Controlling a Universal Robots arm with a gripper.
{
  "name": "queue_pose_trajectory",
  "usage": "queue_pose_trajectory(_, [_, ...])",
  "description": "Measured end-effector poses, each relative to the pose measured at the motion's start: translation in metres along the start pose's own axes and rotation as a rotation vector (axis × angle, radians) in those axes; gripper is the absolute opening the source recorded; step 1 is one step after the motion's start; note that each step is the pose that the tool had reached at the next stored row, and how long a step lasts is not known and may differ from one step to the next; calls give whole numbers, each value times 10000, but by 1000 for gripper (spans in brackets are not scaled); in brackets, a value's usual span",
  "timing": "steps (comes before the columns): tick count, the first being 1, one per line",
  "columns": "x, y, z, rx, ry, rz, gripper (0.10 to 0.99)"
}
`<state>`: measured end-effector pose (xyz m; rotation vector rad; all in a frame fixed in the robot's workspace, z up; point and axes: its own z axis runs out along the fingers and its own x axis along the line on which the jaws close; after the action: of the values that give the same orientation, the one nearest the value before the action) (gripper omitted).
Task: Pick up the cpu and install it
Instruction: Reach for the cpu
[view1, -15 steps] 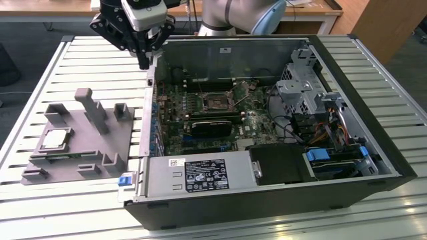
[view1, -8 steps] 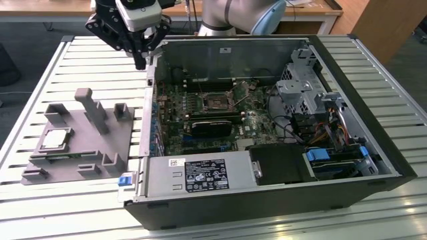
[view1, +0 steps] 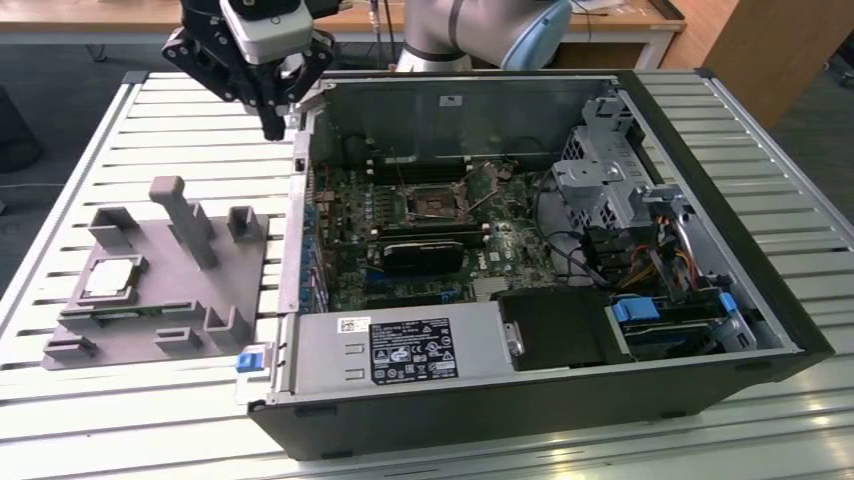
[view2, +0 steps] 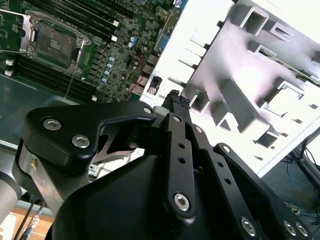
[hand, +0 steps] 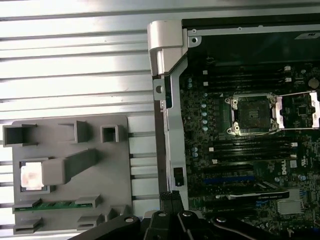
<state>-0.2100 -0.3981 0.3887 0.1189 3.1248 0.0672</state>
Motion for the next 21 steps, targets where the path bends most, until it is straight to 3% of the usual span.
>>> queue_pose_trajectory(21, [206, -13, 13, 2, 32, 1, 106])
